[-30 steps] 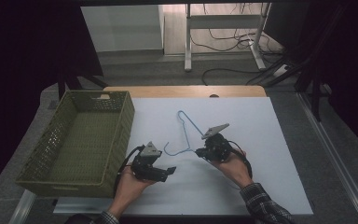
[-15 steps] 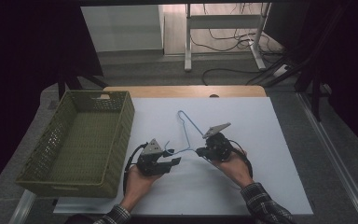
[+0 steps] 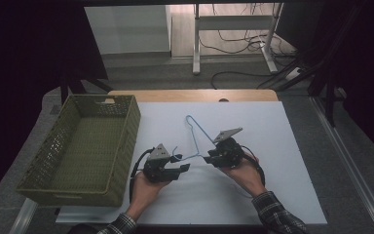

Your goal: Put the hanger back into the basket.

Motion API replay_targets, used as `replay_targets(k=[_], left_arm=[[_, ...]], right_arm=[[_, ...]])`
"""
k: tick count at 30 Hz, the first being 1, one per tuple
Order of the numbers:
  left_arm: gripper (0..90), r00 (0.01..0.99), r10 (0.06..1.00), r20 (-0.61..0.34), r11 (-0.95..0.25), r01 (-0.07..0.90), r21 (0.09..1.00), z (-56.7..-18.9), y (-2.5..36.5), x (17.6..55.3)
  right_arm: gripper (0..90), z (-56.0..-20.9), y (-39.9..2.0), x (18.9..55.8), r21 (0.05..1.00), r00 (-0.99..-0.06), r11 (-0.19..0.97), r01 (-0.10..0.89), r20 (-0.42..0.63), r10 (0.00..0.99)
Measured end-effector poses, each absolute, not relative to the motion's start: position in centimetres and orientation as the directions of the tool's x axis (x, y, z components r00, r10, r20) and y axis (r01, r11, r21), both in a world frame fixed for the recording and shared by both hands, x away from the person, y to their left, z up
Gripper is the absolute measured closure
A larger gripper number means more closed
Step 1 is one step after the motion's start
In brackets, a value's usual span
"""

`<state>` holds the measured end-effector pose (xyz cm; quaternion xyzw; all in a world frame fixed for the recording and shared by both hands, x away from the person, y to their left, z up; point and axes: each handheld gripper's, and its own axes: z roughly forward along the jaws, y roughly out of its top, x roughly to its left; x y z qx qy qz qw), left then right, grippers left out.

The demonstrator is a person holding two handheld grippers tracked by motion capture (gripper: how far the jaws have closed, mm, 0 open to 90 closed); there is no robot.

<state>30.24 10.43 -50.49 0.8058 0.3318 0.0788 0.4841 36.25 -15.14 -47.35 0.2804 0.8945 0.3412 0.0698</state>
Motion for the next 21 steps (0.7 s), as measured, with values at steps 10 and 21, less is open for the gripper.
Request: replay_targets(k=[10,21], left_arm=[[46.9,0.771,0.607,-0.194,-0.316,0.458,0.831,-50.1,10.3,30.3],[36.5,0.770,0.613,-0.178,-0.329,0.453,0.828,-49.9,10.2,30.0]], right_arm=[[71.3,-48.6,-12.7,35.7,0.569,-0.827,0.707,0.419,-0.081,0.556],[87.1,-47.4,-13.5,35.6,0.619,-0.828,0.658,0.428,-0.023,0.560]])
